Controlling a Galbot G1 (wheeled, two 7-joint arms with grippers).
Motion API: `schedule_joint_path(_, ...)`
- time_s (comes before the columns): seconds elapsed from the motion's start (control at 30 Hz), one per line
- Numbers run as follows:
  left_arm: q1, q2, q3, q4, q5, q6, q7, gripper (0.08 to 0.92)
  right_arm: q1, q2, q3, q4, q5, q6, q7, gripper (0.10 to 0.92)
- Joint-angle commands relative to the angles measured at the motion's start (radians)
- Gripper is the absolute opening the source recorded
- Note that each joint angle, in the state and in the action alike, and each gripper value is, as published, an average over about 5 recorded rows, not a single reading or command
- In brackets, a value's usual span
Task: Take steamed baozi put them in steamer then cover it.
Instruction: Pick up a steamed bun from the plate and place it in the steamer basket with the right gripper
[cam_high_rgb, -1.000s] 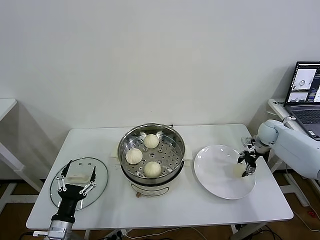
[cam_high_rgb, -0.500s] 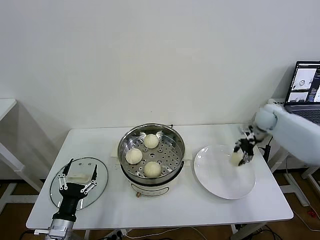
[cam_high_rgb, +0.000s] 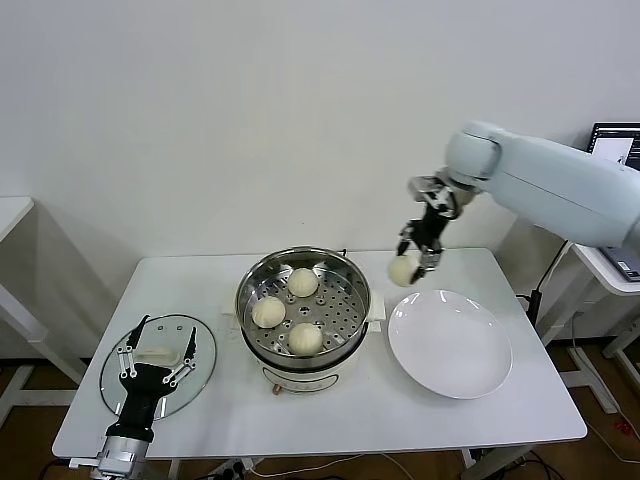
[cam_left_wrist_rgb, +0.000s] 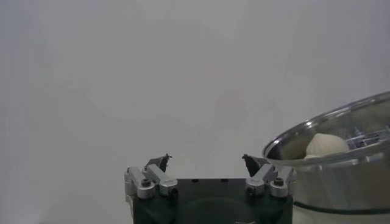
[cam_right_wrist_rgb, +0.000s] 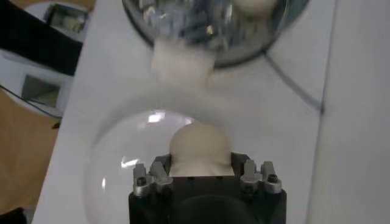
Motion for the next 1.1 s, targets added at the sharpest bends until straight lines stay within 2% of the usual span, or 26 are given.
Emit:
schedule_joint_path(0.03,0.001,-0.002,-0.003,0.001,0.0,-0.004,-0.001,0.823,0.091,0.226,-0.113,0.059,0.139,-0.067,0.082,0.665)
schedule_joint_path(0.4,-0.005,-0.004,-0.007,0.008,-0.001,-0.004,-0.002,0.823,-0.022,0.295,-0.123,-0.011,0.073,-0.079,0.137,0.665)
schedule_joint_path(1.1,-0.001,-0.006,-0.016,0.012,-0.001,-0.012,-0.003,0.823,-0.103,0.32,-0.123,-0.077,-0.012,-0.067,0.153,0.678)
